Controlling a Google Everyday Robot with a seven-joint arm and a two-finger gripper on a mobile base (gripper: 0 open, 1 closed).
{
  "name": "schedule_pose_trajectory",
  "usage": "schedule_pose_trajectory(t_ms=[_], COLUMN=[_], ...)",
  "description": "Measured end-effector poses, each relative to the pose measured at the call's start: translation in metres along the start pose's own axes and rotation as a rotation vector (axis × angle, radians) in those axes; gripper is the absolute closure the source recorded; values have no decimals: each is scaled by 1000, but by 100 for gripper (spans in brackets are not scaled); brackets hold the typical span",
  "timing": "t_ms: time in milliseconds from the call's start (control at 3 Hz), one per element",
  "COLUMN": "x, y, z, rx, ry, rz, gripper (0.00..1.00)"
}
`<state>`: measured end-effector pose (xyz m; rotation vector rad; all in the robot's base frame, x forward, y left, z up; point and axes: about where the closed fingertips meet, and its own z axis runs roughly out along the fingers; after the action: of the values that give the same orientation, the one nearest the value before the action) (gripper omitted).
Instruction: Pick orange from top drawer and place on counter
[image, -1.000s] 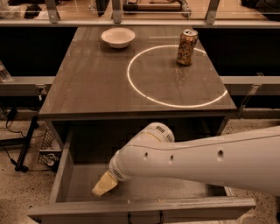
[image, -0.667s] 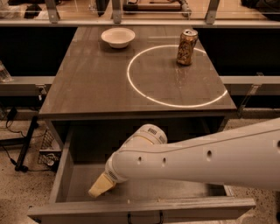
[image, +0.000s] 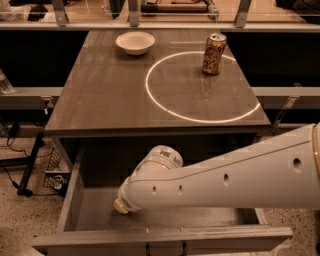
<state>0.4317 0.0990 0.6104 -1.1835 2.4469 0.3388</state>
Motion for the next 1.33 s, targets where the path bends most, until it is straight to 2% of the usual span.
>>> schedule_pose_trajectory(t_ms=[333, 667, 1000, 1333], x=[-5, -15, -47, -51], y=[-7, -17, -7, -31], z=[-6, -21, -36, -97], rx=[12, 2, -124, -234], ry=[-28, -88, -140, -169], rz=[15, 29, 103, 162], gripper=[90, 100, 100, 100])
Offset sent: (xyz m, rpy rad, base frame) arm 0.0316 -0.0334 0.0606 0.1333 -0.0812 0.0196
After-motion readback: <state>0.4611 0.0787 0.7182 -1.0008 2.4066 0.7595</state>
